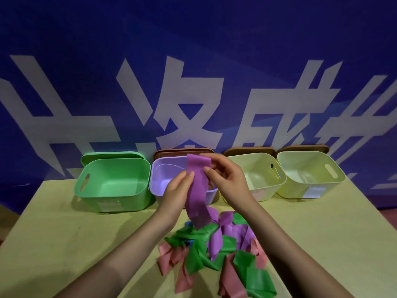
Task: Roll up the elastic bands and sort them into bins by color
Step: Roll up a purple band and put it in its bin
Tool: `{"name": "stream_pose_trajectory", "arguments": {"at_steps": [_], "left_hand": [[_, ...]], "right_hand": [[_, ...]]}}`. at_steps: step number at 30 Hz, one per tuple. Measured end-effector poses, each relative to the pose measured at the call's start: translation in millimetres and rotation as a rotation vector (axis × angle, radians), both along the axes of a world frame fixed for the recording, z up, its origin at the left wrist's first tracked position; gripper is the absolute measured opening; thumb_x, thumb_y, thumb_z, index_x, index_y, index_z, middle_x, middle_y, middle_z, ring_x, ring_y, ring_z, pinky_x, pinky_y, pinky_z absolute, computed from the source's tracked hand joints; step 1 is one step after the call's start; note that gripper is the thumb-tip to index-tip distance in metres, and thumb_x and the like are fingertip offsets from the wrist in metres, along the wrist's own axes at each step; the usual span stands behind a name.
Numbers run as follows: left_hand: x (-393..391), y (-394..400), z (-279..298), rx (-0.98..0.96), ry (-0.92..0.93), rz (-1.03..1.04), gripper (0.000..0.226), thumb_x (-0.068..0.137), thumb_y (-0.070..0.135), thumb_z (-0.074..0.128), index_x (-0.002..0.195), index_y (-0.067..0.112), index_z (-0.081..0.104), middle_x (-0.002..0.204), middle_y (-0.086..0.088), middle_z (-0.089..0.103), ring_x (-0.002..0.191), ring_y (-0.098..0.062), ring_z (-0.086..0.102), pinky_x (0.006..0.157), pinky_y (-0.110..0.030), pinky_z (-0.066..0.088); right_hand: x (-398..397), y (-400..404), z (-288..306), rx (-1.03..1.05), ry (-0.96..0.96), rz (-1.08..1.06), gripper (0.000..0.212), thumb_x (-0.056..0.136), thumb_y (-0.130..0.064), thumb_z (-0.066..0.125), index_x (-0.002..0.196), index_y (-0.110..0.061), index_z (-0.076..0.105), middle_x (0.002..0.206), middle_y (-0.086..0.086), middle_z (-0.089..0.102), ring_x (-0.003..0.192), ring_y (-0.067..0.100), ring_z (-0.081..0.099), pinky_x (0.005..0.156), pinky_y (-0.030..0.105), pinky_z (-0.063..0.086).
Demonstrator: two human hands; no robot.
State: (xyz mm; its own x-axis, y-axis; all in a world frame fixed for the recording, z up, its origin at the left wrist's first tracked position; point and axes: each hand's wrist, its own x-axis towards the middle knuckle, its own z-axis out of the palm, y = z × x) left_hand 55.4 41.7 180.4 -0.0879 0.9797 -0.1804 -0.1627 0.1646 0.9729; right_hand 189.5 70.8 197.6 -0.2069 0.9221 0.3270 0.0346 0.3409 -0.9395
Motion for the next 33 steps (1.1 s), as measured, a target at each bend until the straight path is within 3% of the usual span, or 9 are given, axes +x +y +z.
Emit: {"name": "stream_pose_trajectory", "arguments": {"at_steps": [4,8,11,17,21,25,27,31,33], "left_hand": [[-1,1,2,0.01,-0.056,0.024,0.026,0.1,0.021,0.043,0.108,0.013,0.066,0.106,-0.011,0.071,0.1,-0.025,0.064,0.092,-0.037,0.048],[-1,-2,9,-0.04,-0.213,-0.018,0.043,0.101,0.035,0.033,0.106,0.008,0.066,0.102,-0.013,0.071,0.091,-0.02,0.066,0.079,-0.028,0.053],[-1,-4,10,-0.017,-0.19,-0.061,0.047,0.092,0.046,0.039,0.104,0.011,0.067,0.102,-0.012,0.072,0.093,-0.02,0.067,0.082,-0.03,0.053],[3,-9,7,0.007,-0.09,-0.101,0.063,0.078,0.056,0.046,0.12,0.013,0.062,0.11,-0.015,0.07,0.106,-0.031,0.065,0.095,-0.049,0.049],[7,-12,5,0.099,-0.046,-0.084,0.058,0.081,0.061,0.048,0.117,0.018,0.06,0.108,-0.01,0.07,0.1,-0.024,0.067,0.078,-0.037,0.052],[7,-15,12,0.199,0.012,-0.031,0.015,0.094,0.028,0.045,0.093,0.019,0.057,0.073,0.017,0.067,0.066,0.007,0.058,0.061,-0.012,0.046],[6,-14,17,0.251,0.074,-0.016,0.016,0.098,0.017,0.044,0.088,0.019,0.056,0.066,0.022,0.063,0.06,0.01,0.054,0.058,-0.007,0.042],[7,-11,22,0.321,0.17,0.022,0.019,0.099,0.015,0.044,0.089,0.014,0.059,0.072,0.008,0.06,0.064,-0.001,0.051,0.061,-0.012,0.043],[8,-13,22,0.345,0.189,0.014,0.019,0.099,0.013,0.044,0.09,0.016,0.06,0.077,0.003,0.059,0.064,0.0,0.052,0.062,-0.011,0.043]], "right_hand": [[5,-1,-2,0.115,-0.086,-0.03,0.036,0.087,0.011,0.055,0.098,-0.021,0.07,0.085,0.012,0.066,0.066,0.01,0.061,0.062,0.017,0.049],[17,2,-3,0.352,-0.373,0.008,0.033,0.086,0.009,0.055,0.105,-0.011,0.073,0.085,0.009,0.064,0.074,0.002,0.057,0.069,0.007,0.039],[22,1,-3,0.397,-0.42,0.017,0.03,0.086,0.006,0.057,0.104,-0.01,0.073,0.087,0.005,0.064,0.076,0.002,0.057,0.07,0.006,0.037],[13,-7,1,0.191,-0.182,-0.066,0.03,0.087,0.008,0.059,0.094,-0.017,0.073,0.085,-0.004,0.069,0.071,0.007,0.063,0.065,0.012,0.047],[6,-11,2,0.023,-0.037,-0.099,0.029,0.09,0.006,0.057,0.088,-0.02,0.07,0.068,-0.01,0.066,0.055,0.007,0.059,0.057,0.016,0.047],[4,-11,8,-0.047,0.059,-0.096,0.022,0.091,0.003,0.057,0.079,-0.013,0.066,0.052,-0.003,0.057,0.046,0.011,0.054,0.053,0.018,0.046],[4,-11,9,-0.061,0.069,-0.083,0.019,0.092,0.001,0.057,0.077,-0.009,0.064,0.051,-0.004,0.055,0.045,0.01,0.052,0.053,0.017,0.044],[2,-14,11,-0.093,0.087,-0.026,0.011,0.093,-0.002,0.057,0.09,0.003,0.066,0.06,0.003,0.059,0.052,0.011,0.054,0.055,0.016,0.045],[1,-15,15,-0.068,0.058,-0.037,0.011,0.093,-0.004,0.058,0.092,-0.005,0.069,0.072,-0.002,0.065,0.065,0.005,0.058,0.062,0.015,0.046]]}}
